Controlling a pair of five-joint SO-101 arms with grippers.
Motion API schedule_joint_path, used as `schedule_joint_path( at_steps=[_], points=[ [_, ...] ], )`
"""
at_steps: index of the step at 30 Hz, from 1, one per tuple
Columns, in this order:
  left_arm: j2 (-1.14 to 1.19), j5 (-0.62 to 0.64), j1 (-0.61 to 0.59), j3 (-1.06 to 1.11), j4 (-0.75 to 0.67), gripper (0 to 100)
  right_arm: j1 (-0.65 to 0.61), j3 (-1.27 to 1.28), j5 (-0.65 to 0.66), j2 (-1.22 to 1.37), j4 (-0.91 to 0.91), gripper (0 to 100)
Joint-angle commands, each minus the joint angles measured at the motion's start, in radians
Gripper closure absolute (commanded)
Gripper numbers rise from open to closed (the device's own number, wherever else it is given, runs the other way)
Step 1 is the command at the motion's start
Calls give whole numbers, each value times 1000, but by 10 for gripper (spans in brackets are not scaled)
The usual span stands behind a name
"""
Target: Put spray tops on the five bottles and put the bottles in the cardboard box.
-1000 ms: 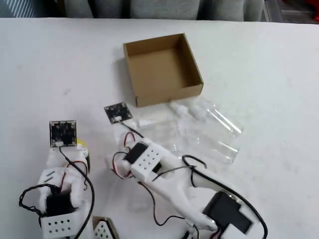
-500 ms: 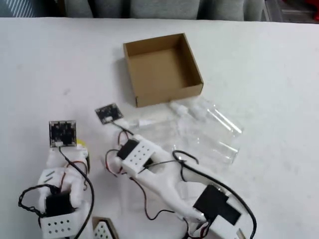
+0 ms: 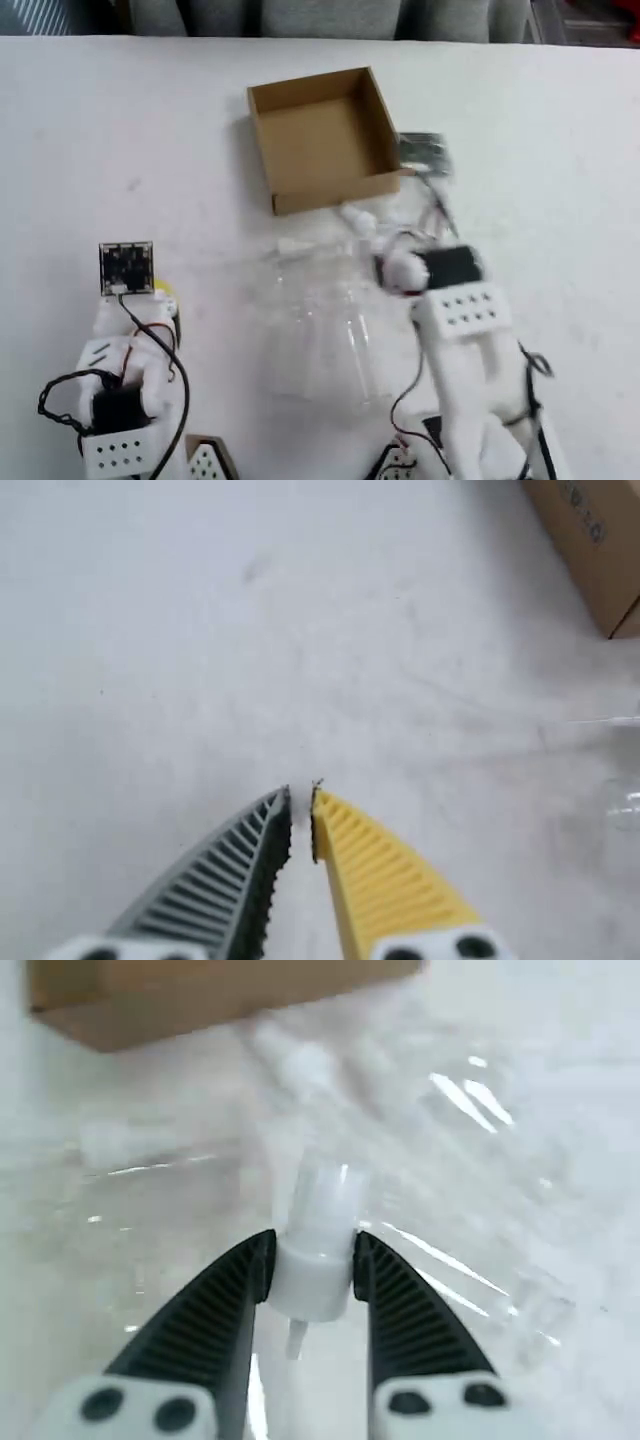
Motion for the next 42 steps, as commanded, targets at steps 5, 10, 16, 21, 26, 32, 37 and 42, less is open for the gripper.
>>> schedule_joint_path(
  at_steps=[5, 10, 16, 21, 26, 32, 37, 42],
  points=[
    [-4, 0, 84, -98, 43, 942, 470, 295, 172, -219, -59, 981],
    [107, -3, 96, -282, 91, 942, 591, 391, 253, -277, -67, 981],
    [607, -3, 208, -747, 250, 942, 680, 451, 339, -291, -68, 981],
    [961, 3, 473, -1002, 405, 941, 725, 477, 404, -283, -71, 981],
    [1147, 69, 713, -1036, 388, 941, 722, 511, 413, -292, -107, 981],
    [1257, 235, 851, -1033, 316, 849, 674, 526, 416, -292, -107, 981],
    [1316, 334, 874, -1031, 307, 735, 654, 531, 417, -292, -107, 980],
    [1425, 407, 872, -990, 204, 714, 651, 531, 419, -292, -116, 978]
  ],
)
